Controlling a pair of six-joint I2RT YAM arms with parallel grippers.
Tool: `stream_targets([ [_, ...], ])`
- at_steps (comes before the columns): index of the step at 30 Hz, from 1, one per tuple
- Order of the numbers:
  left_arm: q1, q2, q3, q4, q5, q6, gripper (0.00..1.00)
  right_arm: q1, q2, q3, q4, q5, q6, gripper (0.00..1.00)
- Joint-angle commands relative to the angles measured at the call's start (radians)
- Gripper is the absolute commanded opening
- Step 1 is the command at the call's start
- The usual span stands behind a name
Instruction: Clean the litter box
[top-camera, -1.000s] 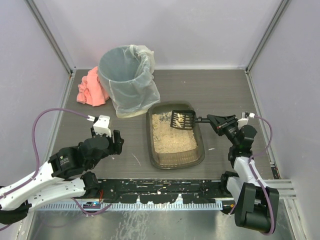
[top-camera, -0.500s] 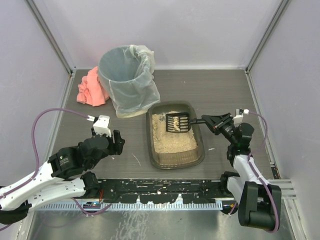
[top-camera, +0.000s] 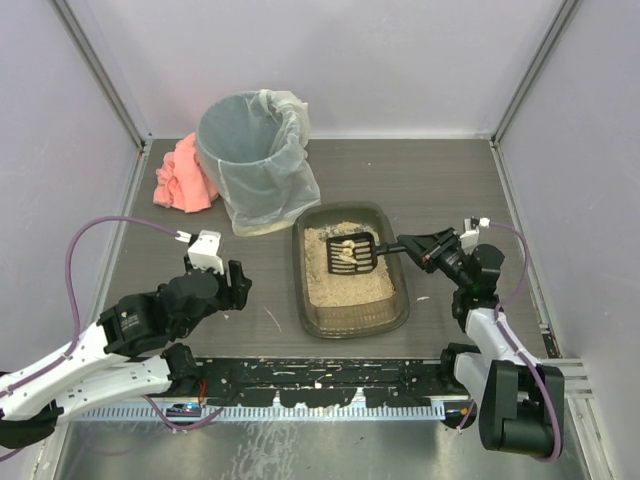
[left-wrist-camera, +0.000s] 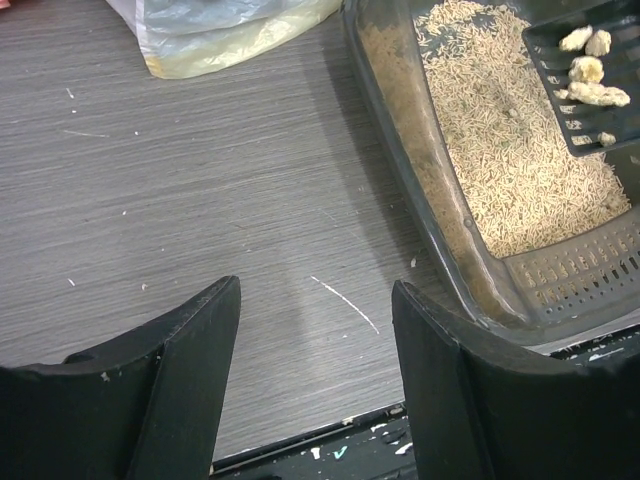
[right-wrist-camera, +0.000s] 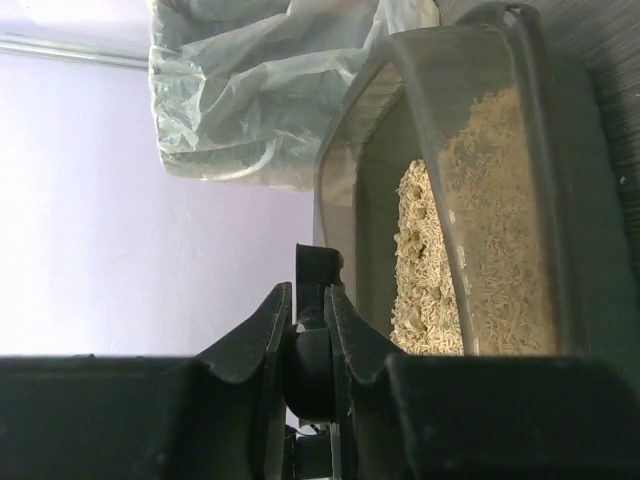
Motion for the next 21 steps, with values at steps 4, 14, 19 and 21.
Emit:
stream_targets([
  [4, -0.001, -0.003, 0.004, 0.044, 0.006, -0.009, 0.64, 0.022, -0.05, 0.083, -0.017, -0.032, -0.083, 0.01],
  [14, -0.001, -0.003, -0.015, 0.07, -0.008, -0.008, 0.65, 0.009, -0.032, 0.068, -0.022, -0.024, -0.06, 0.01],
  [19, 0.0, 0.017, 0.006, 0.055, 0.01, -0.008, 0.64, 0.027, -0.01, 0.082, 0.012, -0.072, -0.085, 0.01],
  [21, -0.001, 0.013, -0.017, 0.074, -0.003, -0.012, 0.65, 0.012, -0.005, 0.083, 0.007, -0.052, -0.068, 0.01],
])
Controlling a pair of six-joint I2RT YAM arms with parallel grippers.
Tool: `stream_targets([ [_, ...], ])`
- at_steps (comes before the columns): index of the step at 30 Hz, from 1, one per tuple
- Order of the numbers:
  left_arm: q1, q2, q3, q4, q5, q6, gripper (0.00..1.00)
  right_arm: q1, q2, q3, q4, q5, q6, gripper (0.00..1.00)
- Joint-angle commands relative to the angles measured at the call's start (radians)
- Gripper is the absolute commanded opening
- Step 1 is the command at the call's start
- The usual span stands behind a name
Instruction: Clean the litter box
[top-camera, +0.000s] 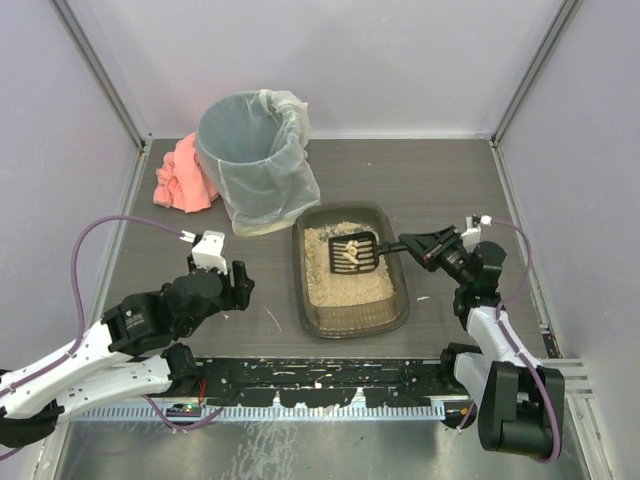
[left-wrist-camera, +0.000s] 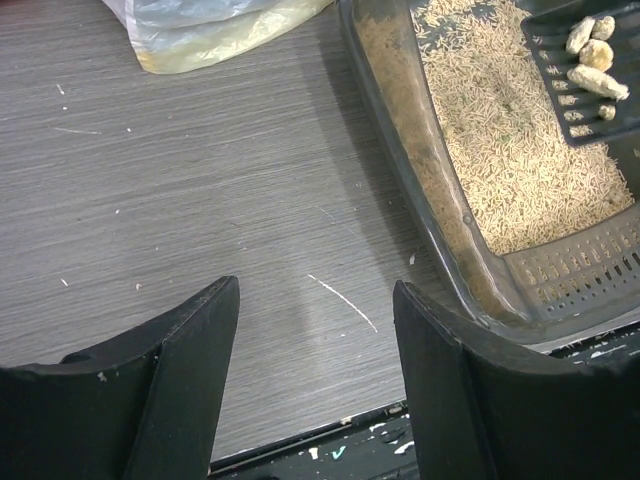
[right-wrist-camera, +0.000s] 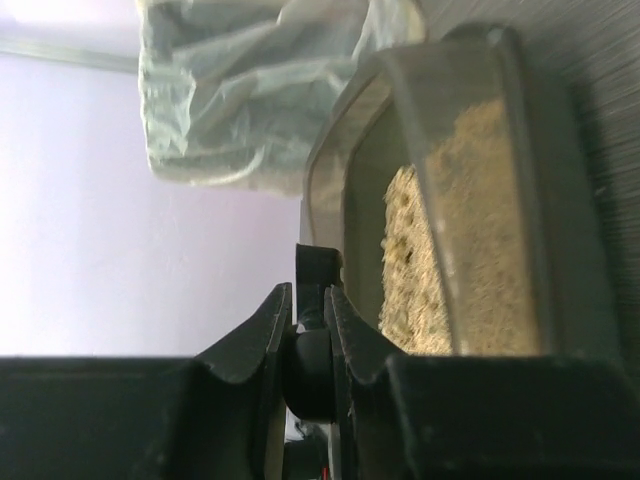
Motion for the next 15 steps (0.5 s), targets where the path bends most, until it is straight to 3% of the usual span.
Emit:
stream_targets([
  [1, -0.001, -0.001, -0.011, 0.071, -0.007, -0.008, 0.65, -0.014, -0.009, 0.025, 0.048, 0.0, 0.023, 0.01],
  [3, 0.0, 0.007, -0.001, 0.077, 0.016, -0.003, 0.65, -0.049, -0.055, -0.021, 0.059, 0.054, 0.061, 0.01],
  [7, -0.001, 0.019, -0.002, 0.063, -0.005, -0.01, 0.65, 0.067, 0.048, 0.041, 0.2, -0.064, 0.037, 0.01],
  [11, -0.001, 0.027, 0.011, 0.073, 0.025, 0.002, 0.64, -0.057, -0.009, -0.049, 0.165, 0.04, 0.117, 0.01],
  [15, -0.001, 0.019, -0.011, 0.081, -0.001, -0.01, 0.64, 0.082, 0.064, 0.029, 0.236, -0.031, 0.06, 0.01],
])
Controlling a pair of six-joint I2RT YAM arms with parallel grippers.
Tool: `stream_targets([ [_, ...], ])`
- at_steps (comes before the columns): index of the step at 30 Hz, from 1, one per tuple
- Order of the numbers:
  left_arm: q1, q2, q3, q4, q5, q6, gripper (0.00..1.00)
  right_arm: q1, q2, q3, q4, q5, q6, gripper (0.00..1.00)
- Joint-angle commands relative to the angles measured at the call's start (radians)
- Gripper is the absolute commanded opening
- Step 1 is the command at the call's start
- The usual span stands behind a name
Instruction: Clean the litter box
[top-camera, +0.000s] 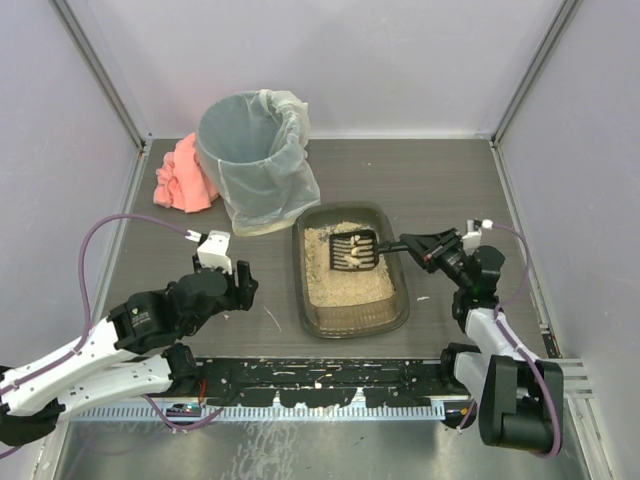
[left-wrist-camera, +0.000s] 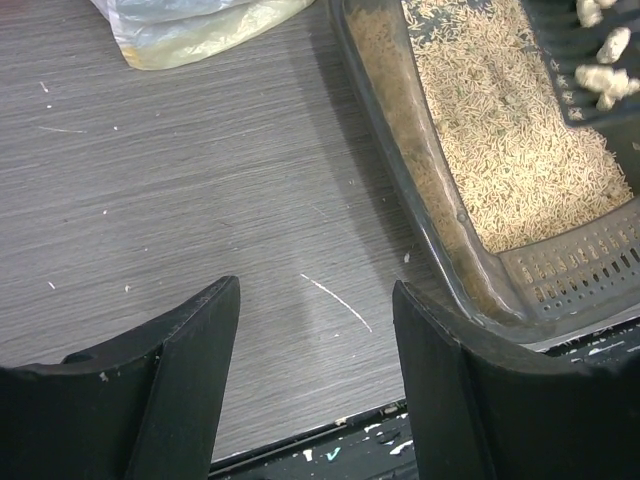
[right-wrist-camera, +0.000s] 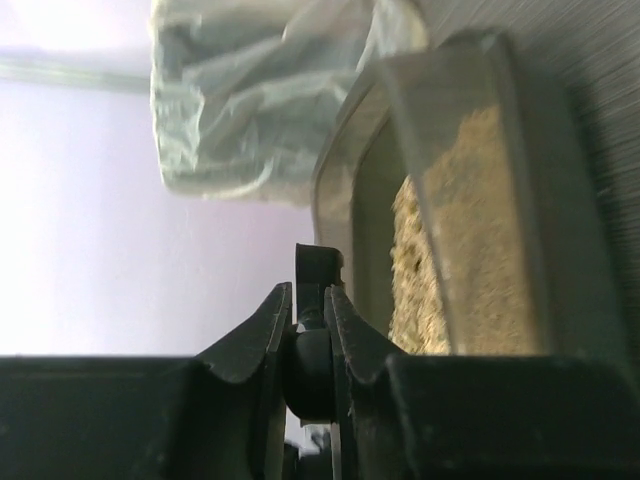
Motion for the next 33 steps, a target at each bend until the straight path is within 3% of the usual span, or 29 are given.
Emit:
stream_targets([
  [1, -0.001, -0.012, -0.013, 0.069, -0.012, -0.008, 0.64, 0.047, 0.009, 0.039, 0.13, -0.022, 0.019, 0.01],
  [4, -0.001, -0.003, 0.009, 0.051, 0.011, -0.006, 0.63, -0.049, -0.04, -0.025, 0.062, 0.049, 0.06, 0.01],
  [7, -0.001, -0.007, -0.007, 0.05, -0.01, -0.015, 0.64, 0.084, 0.013, 0.011, 0.134, 0.035, 0.04, 0.0],
  [9, 0.0, -0.011, -0.032, 0.085, -0.012, -0.015, 0.64, 0.089, 0.02, 0.006, 0.184, 0.024, 0.05, 0.01],
  [13, 0.0, 0.019, 0.003, 0.063, 0.009, -0.02, 0.62, -0.098, -0.022, -0.039, 0.119, -0.011, 0.074, 0.01],
  [18, 0.0, 0.019, -0.014, 0.1, 0.001, -0.024, 0.62, 0.08, 0.009, 0.001, 0.173, 0.045, 0.059, 0.01],
  [22, 0.0, 0.036, 0.013, 0.076, 0.009, -0.023, 0.61, -0.074, -0.047, -0.031, 0.081, 0.009, 0.05, 0.01],
  [26, -0.001, 0.019, -0.006, 0.093, 0.003, -0.023, 0.62, 0.031, -0.01, -0.014, 0.139, 0.032, 0.056, 0.01],
  [31, -0.001, 0.022, 0.018, 0.064, 0.005, -0.028, 0.61, -0.08, -0.016, -0.049, 0.112, 0.019, 0.079, 0.01],
  [33, 0.0, 0.013, 0.009, 0.076, -0.002, -0.031, 0.62, -0.037, 0.012, -0.044, 0.156, 0.017, 0.086, 0.0],
])
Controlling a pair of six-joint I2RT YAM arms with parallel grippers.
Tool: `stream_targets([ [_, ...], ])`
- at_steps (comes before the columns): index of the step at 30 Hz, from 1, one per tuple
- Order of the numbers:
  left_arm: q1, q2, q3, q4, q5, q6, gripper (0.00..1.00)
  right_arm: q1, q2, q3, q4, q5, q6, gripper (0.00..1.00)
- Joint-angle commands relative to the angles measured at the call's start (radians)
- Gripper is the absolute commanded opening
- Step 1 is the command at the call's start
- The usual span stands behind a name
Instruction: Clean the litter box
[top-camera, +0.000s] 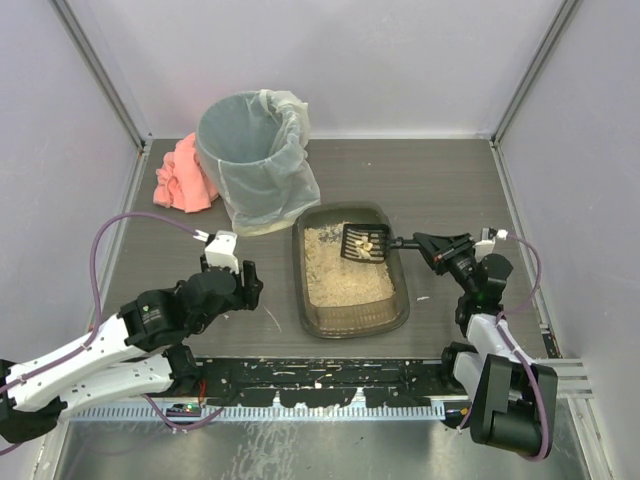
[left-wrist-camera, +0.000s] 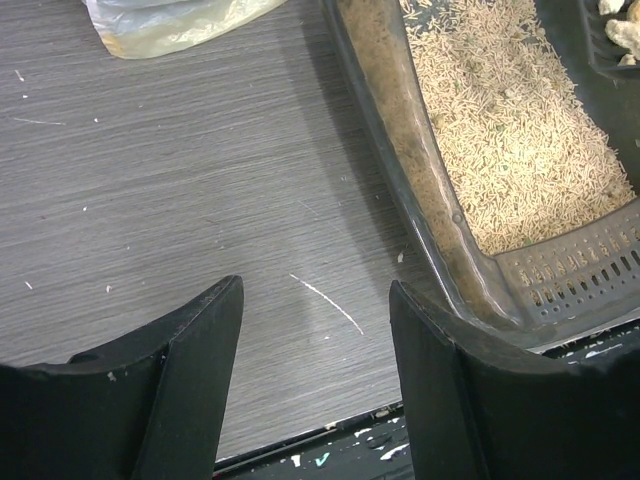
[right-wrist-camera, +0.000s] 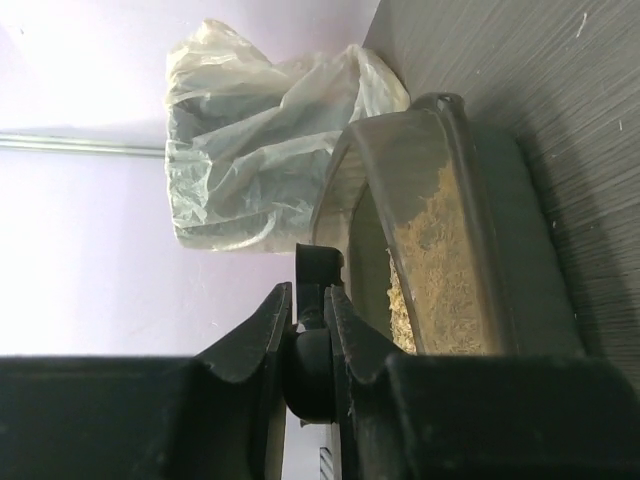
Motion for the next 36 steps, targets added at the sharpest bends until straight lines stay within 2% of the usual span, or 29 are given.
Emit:
stream_targets([
  [1, -0.001, -0.02, 0.023, 0.048, -0.013, -0.007, 0.62, 0.051, 0.029, 0.005, 0.106, 0.008, 0.028, 0.01],
  [4, 0.0, -0.01, 0.016, 0.087, -0.012, -0.001, 0.62, 0.117, 0.027, 0.021, 0.096, 0.01, -0.002, 0.0],
  [8, -0.001, 0.032, 0.053, 0.039, -0.003, 0.003, 0.62, -0.033, -0.025, -0.012, 0.017, -0.014, -0.009, 0.01],
  [9, -0.001, 0.031, 0.056, 0.032, -0.006, 0.002, 0.62, -0.034, -0.018, -0.011, 0.027, -0.011, -0.001, 0.01],
  [11, -0.001, 0.015, 0.045, 0.042, -0.01, 0.003, 0.62, 0.033, 0.008, 0.0, 0.082, 0.004, 0.018, 0.01],
  [14, -0.001, -0.002, 0.023, 0.079, -0.015, 0.004, 0.63, 0.125, 0.016, 0.033, 0.07, 0.038, -0.011, 0.0],
  [19, -0.001, 0.009, 0.051, 0.032, -0.012, 0.004, 0.63, -0.028, -0.011, 0.008, 0.016, 0.0, 0.004, 0.01],
  [22, 0.0, -0.008, 0.04, 0.03, -0.019, 0.006, 0.64, 0.071, 0.014, 0.041, 0.038, 0.036, -0.001, 0.0],
  [24, -0.001, -0.017, 0.036, 0.039, -0.022, 0.01, 0.66, 0.148, 0.017, 0.08, -0.026, 0.073, -0.044, 0.01],
  [36, 0.0, -0.1, -0.01, -0.063, -0.039, -0.025, 0.82, 0.172, 0.01, 0.26, -0.117, 0.127, -0.009, 0.01],
])
